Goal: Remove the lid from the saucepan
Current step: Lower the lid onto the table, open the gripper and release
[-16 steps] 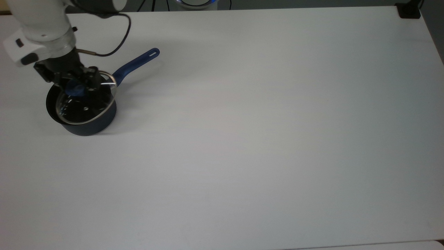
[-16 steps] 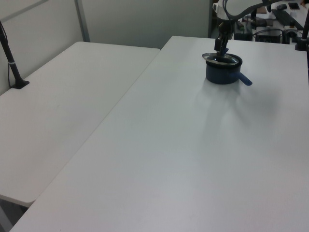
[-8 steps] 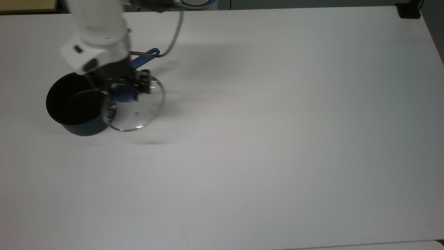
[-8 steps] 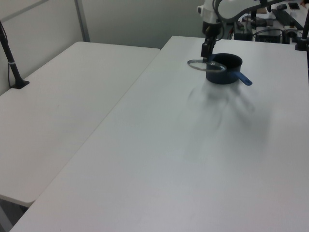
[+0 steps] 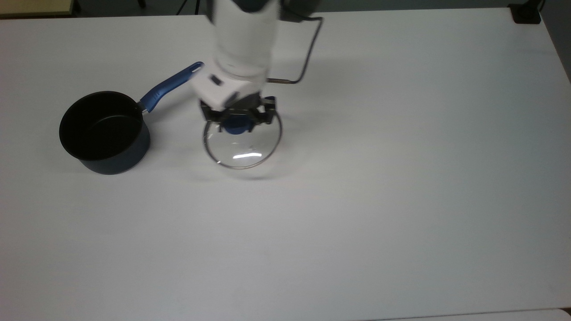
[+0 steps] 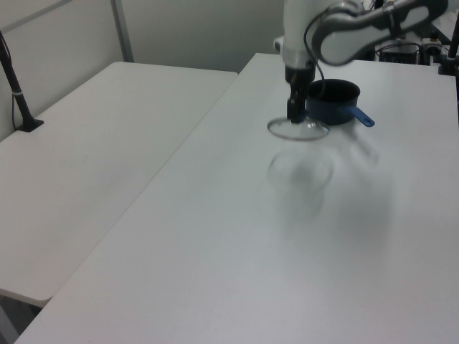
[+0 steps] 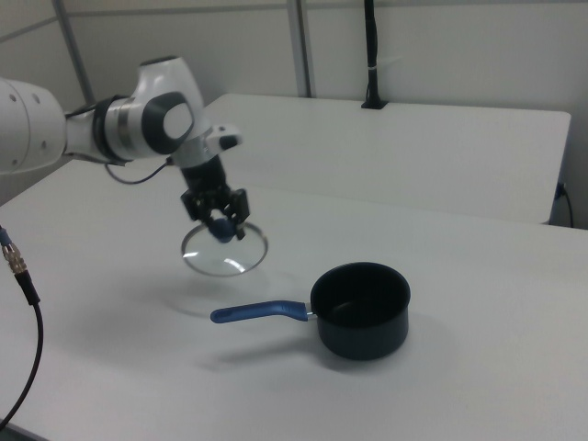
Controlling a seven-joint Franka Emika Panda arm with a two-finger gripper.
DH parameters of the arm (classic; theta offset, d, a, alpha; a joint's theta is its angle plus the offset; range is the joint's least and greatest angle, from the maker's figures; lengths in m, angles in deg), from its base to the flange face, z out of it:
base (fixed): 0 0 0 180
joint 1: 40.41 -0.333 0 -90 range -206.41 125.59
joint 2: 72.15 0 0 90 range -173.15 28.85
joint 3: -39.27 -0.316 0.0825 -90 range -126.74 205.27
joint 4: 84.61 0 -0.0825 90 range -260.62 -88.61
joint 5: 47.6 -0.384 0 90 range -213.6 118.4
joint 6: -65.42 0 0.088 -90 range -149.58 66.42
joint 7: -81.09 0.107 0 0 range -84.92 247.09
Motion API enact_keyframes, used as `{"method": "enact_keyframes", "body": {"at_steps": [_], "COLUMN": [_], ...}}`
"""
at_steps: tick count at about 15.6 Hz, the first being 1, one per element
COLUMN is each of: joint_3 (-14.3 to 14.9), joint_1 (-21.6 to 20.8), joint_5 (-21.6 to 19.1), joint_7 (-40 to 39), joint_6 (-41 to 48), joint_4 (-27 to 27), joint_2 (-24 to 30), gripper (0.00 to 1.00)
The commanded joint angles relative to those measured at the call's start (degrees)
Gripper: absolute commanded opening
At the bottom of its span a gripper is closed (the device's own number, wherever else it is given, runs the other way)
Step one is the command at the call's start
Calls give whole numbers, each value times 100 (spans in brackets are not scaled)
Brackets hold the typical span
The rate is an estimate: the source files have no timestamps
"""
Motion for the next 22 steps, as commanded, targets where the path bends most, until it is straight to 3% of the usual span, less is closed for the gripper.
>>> {"method": "enact_keyframes", "body": {"at_steps": [1, 7, 8, 10, 15, 18, 22], "joint_3": [72, 72, 72, 72, 72, 63, 151], "joint_1": [-418, -814, -841, -841, -841, -771, -526], "joint_5": [323, 456, 456, 456, 386, 324, -412], "joint_7": [245, 535, 544, 605, 641, 641, 536], "joint_6": [35, -9, -9, -9, 490, 807, 1361], "joint_4": [-661, -1154, -1172, -1163, -927, -882, -882], "joint_2": [211, 175, 158, 140, 368, 938, 1791], "gripper": [55, 57, 66, 100, 100, 100, 100]}}
